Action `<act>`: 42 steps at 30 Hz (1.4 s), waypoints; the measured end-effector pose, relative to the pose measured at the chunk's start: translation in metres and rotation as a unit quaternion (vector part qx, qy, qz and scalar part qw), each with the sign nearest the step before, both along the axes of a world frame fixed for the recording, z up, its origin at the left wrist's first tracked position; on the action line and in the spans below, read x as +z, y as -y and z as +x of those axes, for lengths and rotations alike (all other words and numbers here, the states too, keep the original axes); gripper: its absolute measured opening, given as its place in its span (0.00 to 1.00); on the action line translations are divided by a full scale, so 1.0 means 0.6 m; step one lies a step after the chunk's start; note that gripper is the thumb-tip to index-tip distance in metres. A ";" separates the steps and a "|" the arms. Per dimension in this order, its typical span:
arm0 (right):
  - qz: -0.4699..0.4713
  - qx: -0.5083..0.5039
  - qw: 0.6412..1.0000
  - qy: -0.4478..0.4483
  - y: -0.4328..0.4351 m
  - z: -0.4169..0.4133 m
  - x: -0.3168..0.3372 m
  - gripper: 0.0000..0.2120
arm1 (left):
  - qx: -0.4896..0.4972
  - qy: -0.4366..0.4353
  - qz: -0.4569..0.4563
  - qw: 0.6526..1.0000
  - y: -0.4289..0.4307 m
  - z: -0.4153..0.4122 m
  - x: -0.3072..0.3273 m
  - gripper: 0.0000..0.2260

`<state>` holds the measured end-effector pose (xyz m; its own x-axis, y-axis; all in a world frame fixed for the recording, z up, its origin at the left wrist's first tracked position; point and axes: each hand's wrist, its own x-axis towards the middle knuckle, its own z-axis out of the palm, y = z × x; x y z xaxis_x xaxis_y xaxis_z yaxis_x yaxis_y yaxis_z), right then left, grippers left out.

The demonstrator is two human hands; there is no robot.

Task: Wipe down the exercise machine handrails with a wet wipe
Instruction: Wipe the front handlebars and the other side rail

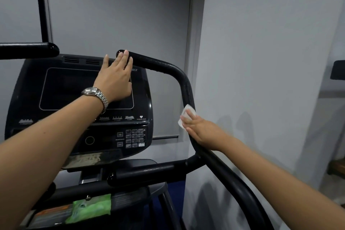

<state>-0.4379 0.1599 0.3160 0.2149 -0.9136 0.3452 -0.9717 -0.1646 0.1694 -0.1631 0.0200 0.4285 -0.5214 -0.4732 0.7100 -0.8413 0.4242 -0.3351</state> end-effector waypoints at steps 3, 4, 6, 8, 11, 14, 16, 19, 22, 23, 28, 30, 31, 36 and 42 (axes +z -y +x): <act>0.037 0.031 0.999 -0.018 -0.018 -0.015 0.015 0.27 | -0.004 0.002 0.002 1.000 0.004 0.004 0.004 0.33; 0.041 0.036 0.998 -0.021 -0.022 -0.023 0.025 0.25 | -0.004 0.002 0.001 1.000 0.005 0.005 0.004 0.33; 0.032 0.031 0.998 -0.044 -0.013 -0.027 0.043 0.22 | -0.002 0.006 -0.006 1.000 0.005 0.004 0.002 0.34; 0.026 0.022 0.997 -0.066 0.005 -0.012 0.046 0.23 | 0.000 0.006 -0.008 1.000 0.002 0.000 0.000 0.34; 0.022 0.043 0.993 -0.104 0.008 -0.007 0.033 0.26 | 0.001 0.003 -0.012 1.000 0.002 -0.001 0.001 0.34; 0.048 0.058 0.992 -0.102 -0.011 -0.025 0.050 0.23 | 0.005 0.009 -0.017 1.000 0.005 0.004 0.002 0.34; 0.039 0.047 0.992 -0.109 0.002 -0.020 0.063 0.22 | 0.006 0.012 -0.019 1.000 0.006 0.004 0.001 0.34; 0.010 0.009 0.986 -0.169 0.024 -0.001 0.055 0.26 | 0.003 0.012 -0.018 1.000 0.006 0.003 0.002 0.34; 0.027 0.022 0.975 -0.221 0.016 -0.005 0.041 0.26 | 0.002 0.015 -0.019 1.000 0.008 0.006 0.004 0.34; 0.036 0.028 0.974 -0.220 0.012 -0.009 0.046 0.25 | 0.003 0.015 -0.020 1.000 0.008 0.007 0.004 0.34; -0.033 -0.006 0.978 -0.208 0.029 -0.004 0.079 0.35 | -0.001 0.018 -0.016 1.000 0.003 0.006 0.003 0.34; -0.032 -0.008 0.977 -0.209 0.030 0.002 0.064 0.30 | -0.007 0.017 -0.014 1.000 0.002 0.005 0.004 0.34; -0.017 0.001 0.977 -0.211 0.027 0.003 0.055 0.26 | -0.009 0.016 -0.014 1.000 0.003 0.005 0.004 0.34; -0.035 0.029 0.979 -0.199 0.036 -0.009 0.081 0.21 | -0.005 0.016 -0.016 1.000 0.004 0.001 0.003 0.34; -0.047 0.050 0.979 -0.191 0.039 -0.011 0.055 0.31 | -0.008 0.015 -0.015 1.000 0.001 -0.001 0.003 0.35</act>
<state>-0.4444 0.1365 0.3491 0.4323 -0.8489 0.3043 -0.8142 -0.2224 0.5363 -0.1639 0.0192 0.4301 -0.5504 -0.4430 0.7077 -0.8235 0.4278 -0.3728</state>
